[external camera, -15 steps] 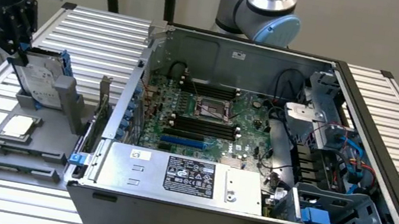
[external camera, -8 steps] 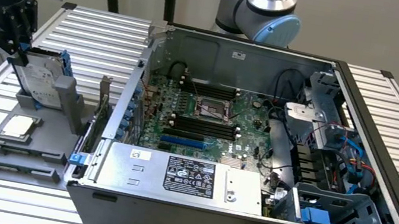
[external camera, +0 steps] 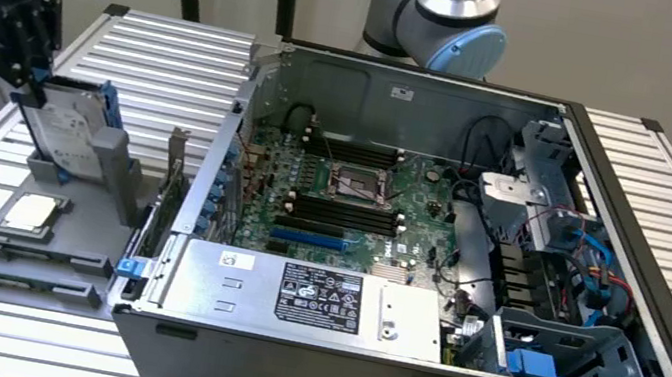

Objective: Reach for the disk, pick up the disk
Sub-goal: 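Pick up the disk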

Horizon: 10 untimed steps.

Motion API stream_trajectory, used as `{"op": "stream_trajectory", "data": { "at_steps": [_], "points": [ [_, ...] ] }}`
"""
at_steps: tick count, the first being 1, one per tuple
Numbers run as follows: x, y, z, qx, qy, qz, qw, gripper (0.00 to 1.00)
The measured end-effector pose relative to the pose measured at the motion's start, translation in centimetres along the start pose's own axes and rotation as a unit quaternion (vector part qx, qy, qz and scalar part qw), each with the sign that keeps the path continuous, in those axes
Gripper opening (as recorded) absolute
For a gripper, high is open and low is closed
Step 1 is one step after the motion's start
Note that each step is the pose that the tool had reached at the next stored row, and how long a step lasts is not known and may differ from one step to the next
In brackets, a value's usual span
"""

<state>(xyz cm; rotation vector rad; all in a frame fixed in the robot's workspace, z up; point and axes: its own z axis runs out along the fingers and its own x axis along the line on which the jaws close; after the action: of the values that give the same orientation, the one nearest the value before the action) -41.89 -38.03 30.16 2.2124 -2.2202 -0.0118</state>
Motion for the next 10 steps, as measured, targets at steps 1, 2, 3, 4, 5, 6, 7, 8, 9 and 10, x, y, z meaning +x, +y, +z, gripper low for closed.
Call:
{"op": "stream_trajectory", "data": {
  "at_steps": [1,2,3,4,5,6,7,8,9,10],
  "points": [
    [0.0,0.0,-0.16,0.0001,-0.0001,0.0,1.0,0.32],
    [0.0,-0.01,-0.35,0.0,0.0,0.0,1.0,0.32],
    [0.0,-0.02,-0.58,0.0,0.0,0.0,1.0,0.32],
    [0.0,-0.05,-0.88,0.0,0.0,0.0,1.0,0.32],
    [0.0,-0.08,-1.24,-0.0001,0.0,0.0,1.0,0.32],
    [0.0,-0.12,-1.63,-0.0001,0.0,0.0,1.0,0.32],
    [0.0,-0.17,-2.08,-0.0002,0.0,0.0,1.0,0.32],
    [0.0,-0.22,-2.51,-0.0003,-0.0001,0.0,1.0,0.32],
    [0.0,-0.28,-3.0,-0.0004,0.0,0.0,1.0,0.32],
    [0.0,-0.34,-3.45,-0.0006,0.0,0.0,1.0,0.32]
  ]
}}
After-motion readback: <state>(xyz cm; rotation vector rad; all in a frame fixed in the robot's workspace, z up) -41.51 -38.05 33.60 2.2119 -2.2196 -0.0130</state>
